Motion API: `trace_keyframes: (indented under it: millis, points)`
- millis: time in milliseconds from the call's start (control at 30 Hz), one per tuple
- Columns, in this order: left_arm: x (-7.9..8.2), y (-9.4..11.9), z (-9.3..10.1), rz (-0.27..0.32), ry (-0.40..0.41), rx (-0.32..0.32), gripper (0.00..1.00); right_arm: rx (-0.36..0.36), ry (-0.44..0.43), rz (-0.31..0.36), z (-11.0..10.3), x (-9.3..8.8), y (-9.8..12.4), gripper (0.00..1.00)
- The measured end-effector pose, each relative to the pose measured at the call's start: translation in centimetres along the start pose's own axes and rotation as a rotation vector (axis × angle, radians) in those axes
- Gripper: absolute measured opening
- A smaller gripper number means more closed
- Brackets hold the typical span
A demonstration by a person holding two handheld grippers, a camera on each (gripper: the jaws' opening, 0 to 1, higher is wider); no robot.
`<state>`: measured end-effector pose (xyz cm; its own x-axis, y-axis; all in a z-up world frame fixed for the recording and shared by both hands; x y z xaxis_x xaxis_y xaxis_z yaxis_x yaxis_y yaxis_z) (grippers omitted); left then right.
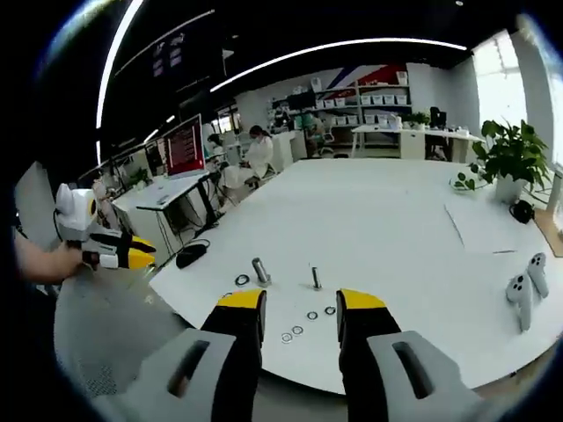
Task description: Place the washer onto the threaded stud by aligning its center hole with the stud, sliding it down to the base, and recovering from edge contact or off-axis alignment until the washer reaches the visible bottom stop.
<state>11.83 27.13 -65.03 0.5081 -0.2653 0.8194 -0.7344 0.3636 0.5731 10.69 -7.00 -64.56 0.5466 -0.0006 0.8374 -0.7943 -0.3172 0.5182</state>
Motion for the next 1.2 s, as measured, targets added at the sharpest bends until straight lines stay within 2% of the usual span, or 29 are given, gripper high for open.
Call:
trace_keyframes:
  millis: [33, 67, 133, 167, 233, 267, 333, 467, 633, 1200]
  points:
    - [0.1, 0.0, 0.2, 0.001, -0.003, -0.004, 0.18, 0.006, -0.036, -0.016, -0.1, 0.0, -0.2, 0.35]
    - [0.3, 0.0, 0.3, 0.015, -0.027, -0.006, 0.17, 0.044, -0.048, 0.013, -0.4, 0.5, -0.6, 0.35]
    - [0.5, 0.0, 0.0, 0.019, -0.019, 0.001, 0.17, 0.078, 0.008, 0.072, -1.1, 1.7, -0.8, 0.35]
    - [0.6, -0.1, -0.3, 0.018, -0.006, -0.001, 0.17, 0.088, 0.047, 0.049, -1.5, 1.3, -0.9, 0.35]
    - [0.5, -0.1, -0.2, 0.017, -0.012, 0.003, 0.17, 0.118, 0.062, -0.004, -2.1, 0.5, -1.1, 0.35]
    - [0.4, -0.1, -0.1, 0.017, -0.027, -0.002, 0.16, 0.121, 0.078, -0.029, -2.3, 0.0, -1.2, 0.35]
    - [0.4, -0.1, 0.0, 0.017, -0.038, 0.001, 0.14, 0.12, 0.11, -0.034, -2.3, -0.1, -1.3, 0.35]
    - [0.6, -0.1, -0.1, 0.025, -0.034, 0.01, 0.14, 0.116, 0.069, -0.003, -1.9, 0.3, -1.1, 0.35]
    - [0.0, -0.4, 0.1, -0.013, -0.048, 0.002, 0.14, 0.12, 0.096, -0.027, -2.2, -0.2, -1.3, 0.35]
    - [0.1, -0.2, 0.0, 0.002, -0.038, 0.006, 0.19, 0.133, 0.107, -0.033, -2.3, -0.4, -1.2, 0.35]
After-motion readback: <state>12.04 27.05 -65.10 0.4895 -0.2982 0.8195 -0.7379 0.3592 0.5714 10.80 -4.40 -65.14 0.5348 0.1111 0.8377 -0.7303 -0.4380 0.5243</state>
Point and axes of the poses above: the point that each gripper's makers call its tool centre point, and the gripper's own axes: y roughly backward along the fingers, z roughly to its right, x roughly out of its top, the point moved 7 cm from there along y, roughly backward along the fingers, and after that the axes turned 1 degree about -y, right-handed, at the moved point
